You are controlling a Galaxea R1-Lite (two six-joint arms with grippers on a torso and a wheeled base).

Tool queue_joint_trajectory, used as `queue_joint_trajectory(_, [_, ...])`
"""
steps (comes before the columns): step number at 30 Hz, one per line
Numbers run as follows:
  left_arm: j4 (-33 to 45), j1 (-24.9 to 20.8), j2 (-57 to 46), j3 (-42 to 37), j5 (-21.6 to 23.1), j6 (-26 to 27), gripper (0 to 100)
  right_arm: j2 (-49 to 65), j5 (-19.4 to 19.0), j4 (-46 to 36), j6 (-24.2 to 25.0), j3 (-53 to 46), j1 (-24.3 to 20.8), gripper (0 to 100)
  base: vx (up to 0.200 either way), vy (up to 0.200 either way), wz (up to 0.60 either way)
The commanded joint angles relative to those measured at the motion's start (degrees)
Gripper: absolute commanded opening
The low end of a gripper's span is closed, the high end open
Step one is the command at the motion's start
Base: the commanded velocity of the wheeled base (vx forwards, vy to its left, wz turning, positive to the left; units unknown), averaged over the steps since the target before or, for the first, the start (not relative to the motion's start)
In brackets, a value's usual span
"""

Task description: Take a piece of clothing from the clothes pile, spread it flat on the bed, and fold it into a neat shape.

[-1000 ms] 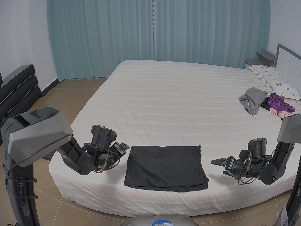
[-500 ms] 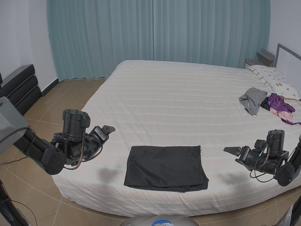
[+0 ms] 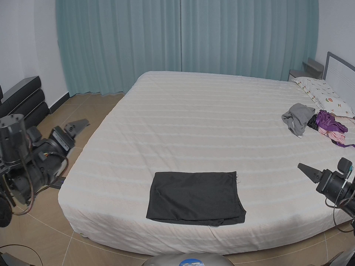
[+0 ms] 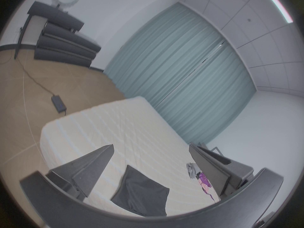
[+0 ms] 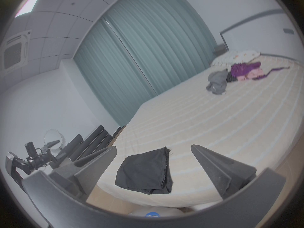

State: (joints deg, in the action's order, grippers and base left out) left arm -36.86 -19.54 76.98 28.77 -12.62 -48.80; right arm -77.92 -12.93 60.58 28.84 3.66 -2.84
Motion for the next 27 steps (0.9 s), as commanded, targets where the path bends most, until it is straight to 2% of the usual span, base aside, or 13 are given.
queue_joint_trajectory(1, [0.4,0.7,-21.7,-7.2,-5.0,10.9,100,24.1,0.1,-10.1,-8.1,-3.2,3.8,100,0.0,0.0,0.0])
queue_joint_trajectory(4, [0.4,0.6,-25.3,-8.4,-7.2,15.2,100,30.5,-0.2,-16.0,-9.9,-1.6,3.8,100,0.0,0.0,0.0])
queue_joint_trajectory(6, [1.1,0.6,-30.8,-9.2,-8.9,20.7,100,40.2,-0.6,-27.4,-10.3,3.4,3.3,100,0.0,0.0,0.0])
queue_joint_trajectory(10, [6.9,0.7,-37.9,-9.0,-10.4,25.8,100,51.6,-1.0,-47.5,-11.1,11.1,0.6,100,0.0,0.0,0.0])
queue_joint_trajectory(11, [9.4,0.8,-40.7,-9.0,-10.9,27.6,100,55.7,-1.0,-54.6,-12.8,13.6,-1.8,100,0.0,0.0,0.0])
queue_joint_trajectory(13, [12.9,0.8,-45.1,-8.8,-11.4,29.9,100,60.8,-0.9,-63.7,-15.5,16.9,-5.2,100,0.0,0.0,0.0])
queue_joint_trajectory(15, [15.9,1.3,-48.7,-8.9,-11.6,31.1,100,63.3,-0.8,-70.5,-17.1,18.8,-5.1,100,0.0,0.0,0.0])
queue_joint_trajectory(17, [18.9,2.9,-51.4,-9.1,-11.7,32.4,100,65.2,-0.8,-74.1,-18.9,19.2,-3.9,100,0.0,0.0,0.0])
queue_joint_trajectory(21, [25.3,7.2,-58.4,-9.1,-11.3,36.0,100,69.4,-0.9,-76.0,-21.7,20.1,-3.8,100,0.0,0.0,0.0])
queue_joint_trajectory(27, [29.9,7.9,-66.6,-9.2,-11.3,41.7,100,72.6,-0.3,-85.7,-23.6,23.1,-1.6,100,0.0,0.0,0.0])
